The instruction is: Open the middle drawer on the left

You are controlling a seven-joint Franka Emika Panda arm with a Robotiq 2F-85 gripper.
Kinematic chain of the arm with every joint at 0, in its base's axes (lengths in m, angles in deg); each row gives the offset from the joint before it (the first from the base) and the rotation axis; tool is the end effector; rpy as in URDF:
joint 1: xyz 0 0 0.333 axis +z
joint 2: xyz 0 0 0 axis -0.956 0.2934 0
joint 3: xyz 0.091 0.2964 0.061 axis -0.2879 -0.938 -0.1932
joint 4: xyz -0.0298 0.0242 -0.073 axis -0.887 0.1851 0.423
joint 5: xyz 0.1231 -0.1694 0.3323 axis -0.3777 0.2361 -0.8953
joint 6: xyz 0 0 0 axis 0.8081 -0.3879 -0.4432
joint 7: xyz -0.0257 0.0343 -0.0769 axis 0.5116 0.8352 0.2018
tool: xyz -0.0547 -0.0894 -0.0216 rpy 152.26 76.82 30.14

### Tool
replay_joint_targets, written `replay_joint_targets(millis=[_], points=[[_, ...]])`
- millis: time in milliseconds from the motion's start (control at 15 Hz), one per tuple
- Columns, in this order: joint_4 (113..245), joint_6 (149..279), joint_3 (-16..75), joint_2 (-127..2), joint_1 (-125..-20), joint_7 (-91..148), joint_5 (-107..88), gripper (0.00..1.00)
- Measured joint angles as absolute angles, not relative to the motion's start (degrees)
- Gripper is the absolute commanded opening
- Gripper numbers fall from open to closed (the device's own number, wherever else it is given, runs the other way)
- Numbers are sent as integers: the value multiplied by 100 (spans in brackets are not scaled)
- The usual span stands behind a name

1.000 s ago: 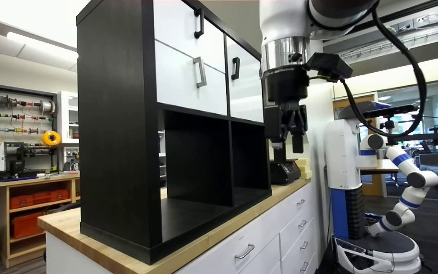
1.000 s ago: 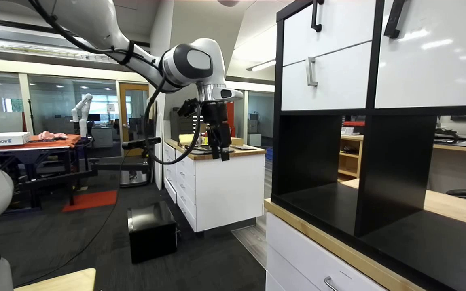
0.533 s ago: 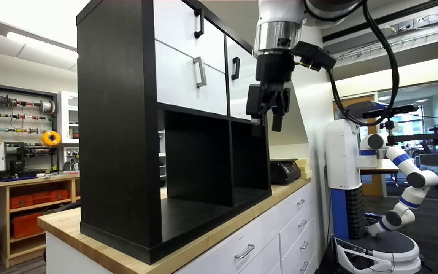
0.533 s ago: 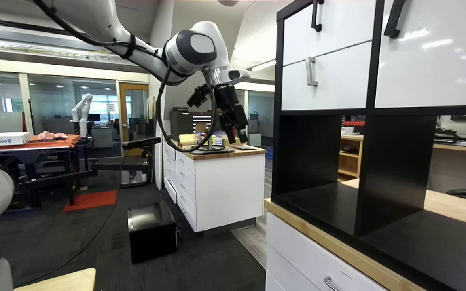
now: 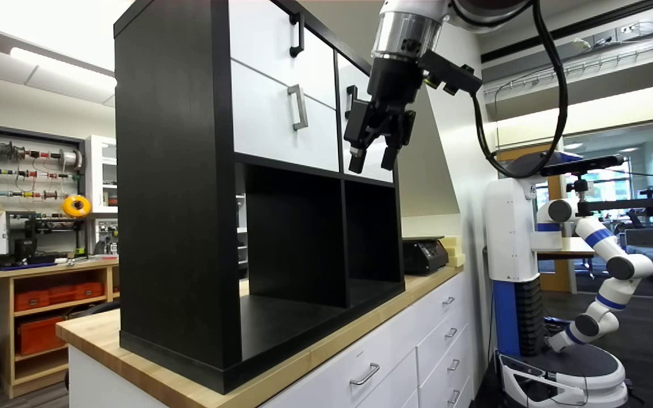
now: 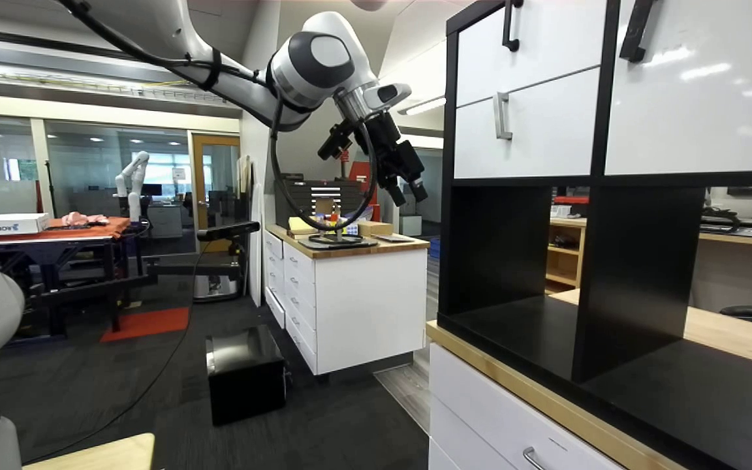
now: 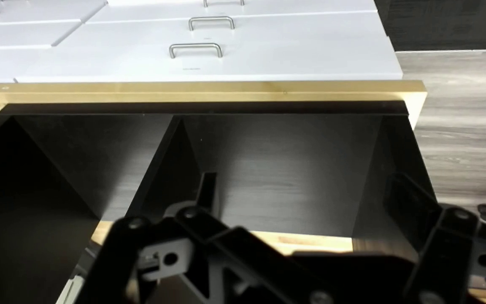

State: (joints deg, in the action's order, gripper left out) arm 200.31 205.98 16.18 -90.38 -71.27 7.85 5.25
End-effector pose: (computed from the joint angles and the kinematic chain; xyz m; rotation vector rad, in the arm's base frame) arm 0.5262 0.0987 0.5966 2.8761 -0.1633 0.7181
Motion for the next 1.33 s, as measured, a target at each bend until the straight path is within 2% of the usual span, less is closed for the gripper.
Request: replay_joint_targets(millis=[1333], points=[[19742, 20837, 1616, -9037, -7165, 683, 799, 100]])
